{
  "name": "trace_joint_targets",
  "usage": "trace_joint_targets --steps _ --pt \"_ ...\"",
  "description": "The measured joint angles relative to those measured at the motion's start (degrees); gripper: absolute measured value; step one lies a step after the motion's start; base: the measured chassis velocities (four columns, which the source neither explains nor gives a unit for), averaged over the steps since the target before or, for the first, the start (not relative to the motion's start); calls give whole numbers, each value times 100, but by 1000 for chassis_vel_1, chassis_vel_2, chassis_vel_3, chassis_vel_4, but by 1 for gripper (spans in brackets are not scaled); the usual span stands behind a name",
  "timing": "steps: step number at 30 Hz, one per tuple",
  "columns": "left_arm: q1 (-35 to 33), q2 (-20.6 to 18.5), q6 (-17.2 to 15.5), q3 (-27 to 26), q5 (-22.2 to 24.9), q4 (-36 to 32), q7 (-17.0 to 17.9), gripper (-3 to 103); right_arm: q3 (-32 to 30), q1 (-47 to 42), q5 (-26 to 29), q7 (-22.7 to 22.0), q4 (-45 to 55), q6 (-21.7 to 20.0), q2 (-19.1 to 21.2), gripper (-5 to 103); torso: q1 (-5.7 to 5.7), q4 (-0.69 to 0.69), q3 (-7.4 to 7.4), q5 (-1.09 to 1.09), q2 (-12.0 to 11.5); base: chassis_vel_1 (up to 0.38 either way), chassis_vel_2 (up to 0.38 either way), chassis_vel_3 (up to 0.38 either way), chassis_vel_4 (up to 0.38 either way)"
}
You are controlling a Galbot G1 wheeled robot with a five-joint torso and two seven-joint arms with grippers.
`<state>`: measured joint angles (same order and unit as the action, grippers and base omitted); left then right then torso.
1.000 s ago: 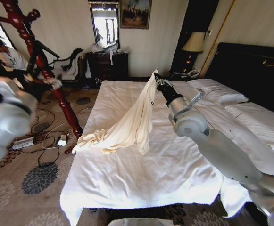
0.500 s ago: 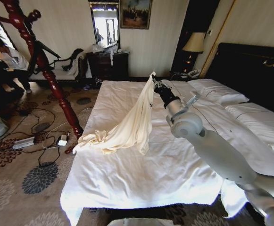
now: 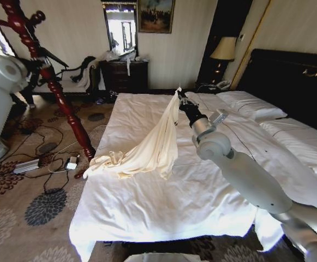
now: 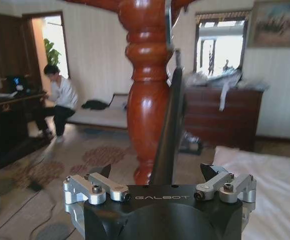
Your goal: Pick up the clothes from the bed and hang them on the clothes hanger.
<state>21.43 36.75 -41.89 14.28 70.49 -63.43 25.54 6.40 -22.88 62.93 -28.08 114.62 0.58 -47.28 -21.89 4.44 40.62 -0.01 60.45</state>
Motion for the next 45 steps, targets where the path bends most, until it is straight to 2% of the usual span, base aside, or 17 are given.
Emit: trace_joint_targets --steps 4,8,9,11,12,16,18,21,23,27,31,35,39,40,43,44,45 --pt "263 151 -78 209 -53 370 10 98 -26 -70 -55 1 21 8 26 0 2 2 -1 0 0 0 0 0 0" --pt "428 301 -78 270 -109 595 -29 85 -52 -103 -66 1 40 13 53 0 0 3 0 0 0 0 0 0 0" --pt "469 340 -73 291 -143 644 -47 85 -57 -107 -68 1 41 15 63 0 0 3 0 1 0 0 0 0 0" --pt "542 427 -12 319 -243 754 -81 74 -62 -108 -76 0 41 20 69 0 2 3 -1 1 1 0 0 0 0" --pt "542 427 -12 319 -243 754 -81 74 -62 -108 -76 0 41 20 69 0 2 3 -1 1 1 0 0 0 0" --pt "660 561 39 366 -322 904 -150 53 -62 -101 -105 0 29 28 39 0 0 3 0 1 0 0 0 0 0" --pt "673 567 40 374 -317 903 -156 53 -62 -99 -119 0 22 31 34 0 0 3 0 1 0 0 0 0 0" --pt "714 560 89 402 -287 869 -187 36 -68 -104 -187 1 -20 53 17 0 1 2 -1 0 0 0 0 0 0" --pt "717 555 107 405 -279 858 -197 36 -70 -107 -196 2 -28 55 14 0 1 1 -1 0 0 0 0 0 0" --pt "742 479 318 436 -218 709 -351 16 -90 -128 -281 8 -84 87 -23 0 1 6 0 1 1 0 0 0 0" --pt "770 447 353 444 -100 600 -349 16 -118 -149 -312 11 -105 100 -65 0 1 -1 0 0 0 0 0 0 0" --pt "823 436 476 450 -26 472 -358 16 -144 -172 -335 12 -116 115 -76 0 1 0 0 -1 0 0 0 0 0" --pt "875 384 594 424 209 77 -377 16 -213 -230 -351 13 -130 132 -75 0 1 4 0 1 1 0 0 0 0" --pt "875 346 624 421 274 -89 -376 16 -237 -261 -360 14 -132 139 -65 0 1 0 0 -1 0 0 0 0 0" --pt "862 267 664 400 443 -483 -341 16 -274 -317 -377 23 -139 151 -42 0 -1 3 0 -2 0 0 0 0 0" --pt "814 221 666 361 538 -702 -314 16 -293 -343 -386 26 -153 162 -31 0 0 -4 1 -5 0 0 0 0 0" --pt "814 221 666 361 538 -702 -314 16 -293 -343 -386 26 -153 162 -31 0 0 -4 1 -5 0 0 0 0 0"
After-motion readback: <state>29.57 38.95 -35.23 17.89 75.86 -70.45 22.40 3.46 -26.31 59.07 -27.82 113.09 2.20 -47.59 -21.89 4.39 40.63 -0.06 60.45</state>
